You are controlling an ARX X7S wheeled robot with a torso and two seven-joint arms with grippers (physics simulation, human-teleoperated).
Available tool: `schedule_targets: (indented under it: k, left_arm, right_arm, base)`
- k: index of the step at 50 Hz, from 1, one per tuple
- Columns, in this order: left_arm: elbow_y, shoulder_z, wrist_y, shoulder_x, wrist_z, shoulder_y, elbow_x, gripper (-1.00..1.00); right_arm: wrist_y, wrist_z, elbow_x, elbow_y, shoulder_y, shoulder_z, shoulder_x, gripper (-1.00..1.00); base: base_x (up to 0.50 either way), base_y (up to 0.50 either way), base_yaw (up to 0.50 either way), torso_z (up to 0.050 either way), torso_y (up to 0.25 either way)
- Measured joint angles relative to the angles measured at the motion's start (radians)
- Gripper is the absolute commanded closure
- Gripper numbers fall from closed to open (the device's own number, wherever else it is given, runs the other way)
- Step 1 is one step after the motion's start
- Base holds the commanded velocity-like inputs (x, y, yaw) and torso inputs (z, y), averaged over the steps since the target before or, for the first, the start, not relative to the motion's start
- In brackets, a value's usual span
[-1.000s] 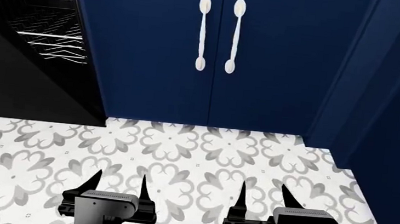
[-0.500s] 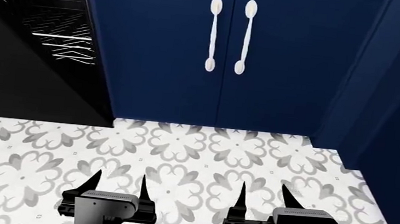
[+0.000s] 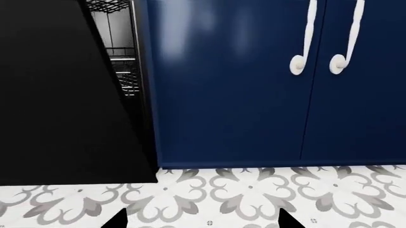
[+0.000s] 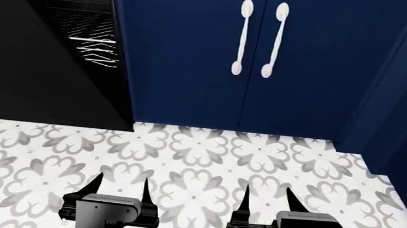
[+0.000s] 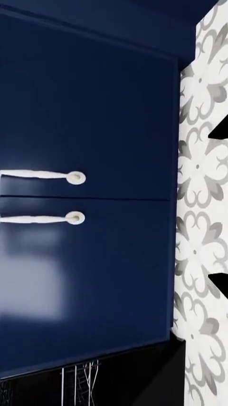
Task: Close the dishwasher door
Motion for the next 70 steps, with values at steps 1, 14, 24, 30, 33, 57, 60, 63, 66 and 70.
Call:
schedule_targets:
  k: [1, 14, 24, 30, 33, 57, 60, 63, 66, 70]
  left_arm:
    - [0.000, 0.000, 0.000, 0.000, 0.000, 0.000, 0.000, -1.00]
    - [0.000, 0.005, 0.001, -0.004, -0.005, -0.001, -0.004, -1.00]
    - [-0.001, 0.009, 0.002, -0.007, -0.008, -0.002, -0.006, -1.00]
    - [-0.001, 0.011, 0.002, -0.008, -0.010, -0.003, -0.007, -1.00]
    - [-0.001, 0.012, 0.003, -0.008, -0.011, -0.003, -0.008, -1.00]
    - [-0.002, 0.019, 0.005, -0.014, -0.018, -0.005, -0.013, -1.00]
    - [-0.002, 0.020, 0.005, -0.015, -0.019, -0.005, -0.014, -1.00]
    - [-0.002, 0.020, 0.005, -0.015, -0.020, -0.006, -0.014, -1.00]
    - [-0.002, 0.021, 0.006, -0.016, -0.021, -0.006, -0.015, -1.00]
    - [-0.002, 0.022, 0.006, -0.017, -0.022, -0.006, -0.016, -1.00]
  right_arm:
    - [0.000, 0.000, 0.000, 0.000, 0.000, -0.001, 0.000, -1.00]
    - [0.000, 0.005, -0.001, 0.000, 0.002, -0.007, 0.003, -1.00]
    - [-0.001, 0.008, -0.001, 0.001, 0.004, -0.011, 0.006, -1.00]
    - [-0.002, 0.011, -0.001, 0.001, 0.004, -0.014, 0.008, -1.00]
    - [-0.003, 0.012, -0.001, 0.001, 0.005, -0.015, 0.009, -1.00]
    - [-0.006, 0.018, 0.005, 0.002, 0.006, -0.022, 0.013, -1.00]
    - [-0.006, 0.019, 0.006, 0.002, 0.007, -0.023, 0.014, -1.00]
    - [-0.006, 0.020, 0.007, 0.002, 0.007, -0.024, 0.015, -1.00]
    - [-0.006, 0.020, 0.009, 0.002, 0.007, -0.024, 0.015, -1.00]
    - [-0.006, 0.021, 0.010, 0.002, 0.007, -0.025, 0.016, -1.00]
  base:
    - [0.00, 0.24, 0.00, 0.000, 0.000]
    - [0.00, 0.25, 0.00, 0.000, 0.000]
    - [0.00, 0.27, 0.00, 0.000, 0.000]
    - [0.00, 0.30, 0.00, 0.000, 0.000]
    - [0.00, 0.35, 0.00, 0.000, 0.000]
    - [0.00, 0.35, 0.00, 0.000, 0.000]
    - [0.00, 0.35, 0.00, 0.000, 0.000]
    - [0.00, 0.35, 0.00, 0.000, 0.000]
    - [0.00, 0.35, 0.00, 0.000, 0.000]
    - [0.00, 0.35, 0.00, 0.000, 0.000]
